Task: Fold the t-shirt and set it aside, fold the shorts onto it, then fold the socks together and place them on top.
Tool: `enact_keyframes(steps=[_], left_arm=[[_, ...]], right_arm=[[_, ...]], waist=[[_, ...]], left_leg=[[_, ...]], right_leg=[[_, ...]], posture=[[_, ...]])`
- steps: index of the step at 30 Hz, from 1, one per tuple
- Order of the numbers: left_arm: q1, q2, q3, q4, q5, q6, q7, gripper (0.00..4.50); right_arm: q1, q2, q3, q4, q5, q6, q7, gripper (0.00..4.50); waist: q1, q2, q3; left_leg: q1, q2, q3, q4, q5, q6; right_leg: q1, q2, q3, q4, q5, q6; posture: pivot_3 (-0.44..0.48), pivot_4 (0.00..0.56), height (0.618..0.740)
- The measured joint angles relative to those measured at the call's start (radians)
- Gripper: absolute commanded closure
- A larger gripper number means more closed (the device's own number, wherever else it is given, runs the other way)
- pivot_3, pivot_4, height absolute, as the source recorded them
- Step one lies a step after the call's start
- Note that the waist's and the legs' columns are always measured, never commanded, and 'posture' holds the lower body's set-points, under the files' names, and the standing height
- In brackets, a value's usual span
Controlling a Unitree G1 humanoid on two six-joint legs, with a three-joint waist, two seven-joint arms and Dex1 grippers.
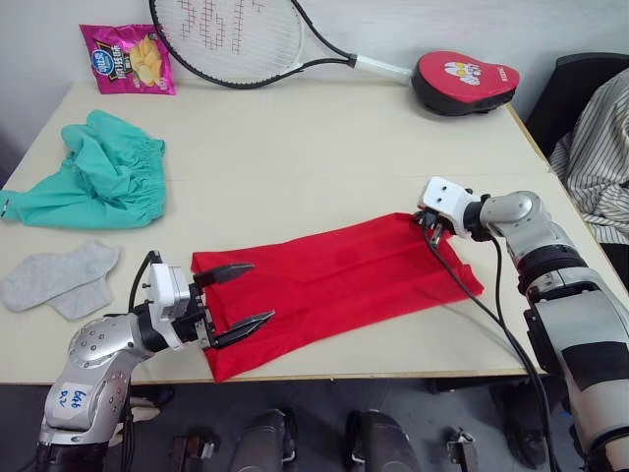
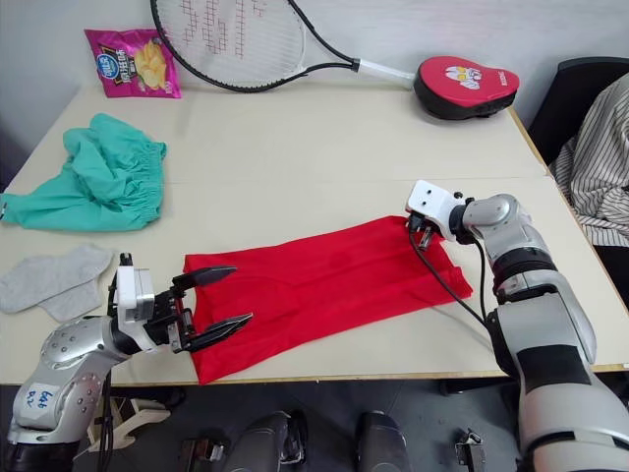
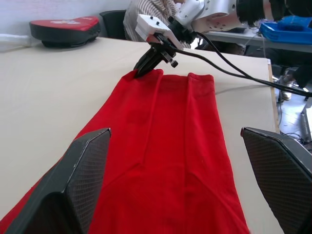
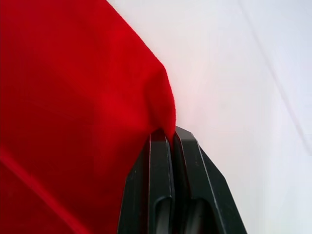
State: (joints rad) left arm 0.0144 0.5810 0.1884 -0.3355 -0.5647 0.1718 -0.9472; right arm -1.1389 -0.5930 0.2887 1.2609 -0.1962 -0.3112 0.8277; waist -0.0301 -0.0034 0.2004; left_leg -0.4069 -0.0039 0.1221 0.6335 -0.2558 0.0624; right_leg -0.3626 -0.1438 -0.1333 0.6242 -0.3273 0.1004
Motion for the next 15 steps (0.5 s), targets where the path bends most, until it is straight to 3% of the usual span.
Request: enact_keyframes(steps=[1,4,8,12,14,15], left_arm=[[0.000,0.000,0.000,0.003,0.005,-0.003,0.003,0.00],[-0.009,0.000,-0.003,0.036,0.025,-0.009,0.009,0.00],[-0.082,0.014,-0.009,0.122,0.035,0.009,0.009,0.00],[-0.210,0.059,-0.015,0.267,0.066,0.015,-0.022,0.00],[-0.279,0.077,-0.024,0.350,0.090,0.009,-0.044,0.00],[-0.332,0.086,-0.048,0.406,0.110,0.002,-0.067,0.00]], right_arm=[[0.000,0.007,-0.009,0.004,-0.001,-0.007,-0.010,4.48],[0.000,0.018,-0.061,0.011,0.021,0.006,0.010,3.82],[0.000,-0.011,-0.136,0.010,0.060,0.053,0.064,2.50],[0.005,-0.095,-0.249,-0.046,0.167,0.270,0.202,1.09],[0.032,-0.147,-0.279,-0.148,0.218,0.438,0.287,0.36],[0.100,-0.199,-0.292,-0.284,0.259,0.582,0.354,0.02]], waist=[[0.000,0.000,0.000],[-0.001,0.000,0.000],[0.002,0.001,0.000],[0.002,0.001,0.001],[0.002,0.002,0.001],[0.005,0.001,0.001]], left_leg=[[0.000,0.000,0.000,0.000,0.000,0.000],[0.000,0.000,0.000,0.000,0.000,0.000],[0.000,0.000,0.000,0.000,0.001,0.000],[0.000,0.000,-0.001,0.000,0.001,0.001],[0.000,0.000,-0.001,-0.001,0.001,0.001],[0.000,0.000,-0.001,-0.001,0.000,0.001]], right_leg=[[0.000,0.000,0.000,0.000,0.000,0.000],[0.000,0.000,0.000,0.001,0.000,0.000],[0.000,0.000,0.000,0.001,0.000,0.000],[0.000,0.000,-0.001,0.001,0.000,0.000],[0.000,0.000,-0.001,0.001,0.000,0.000],[0.000,0.000,-0.002,0.000,0.000,0.000]], posture=[[0.000,0.150,0.740],[0.000,0.150,0.740],[0.000,0.150,0.740],[0.000,0.150,0.740],[0.000,0.150,0.740],[0.000,0.150,0.740]])
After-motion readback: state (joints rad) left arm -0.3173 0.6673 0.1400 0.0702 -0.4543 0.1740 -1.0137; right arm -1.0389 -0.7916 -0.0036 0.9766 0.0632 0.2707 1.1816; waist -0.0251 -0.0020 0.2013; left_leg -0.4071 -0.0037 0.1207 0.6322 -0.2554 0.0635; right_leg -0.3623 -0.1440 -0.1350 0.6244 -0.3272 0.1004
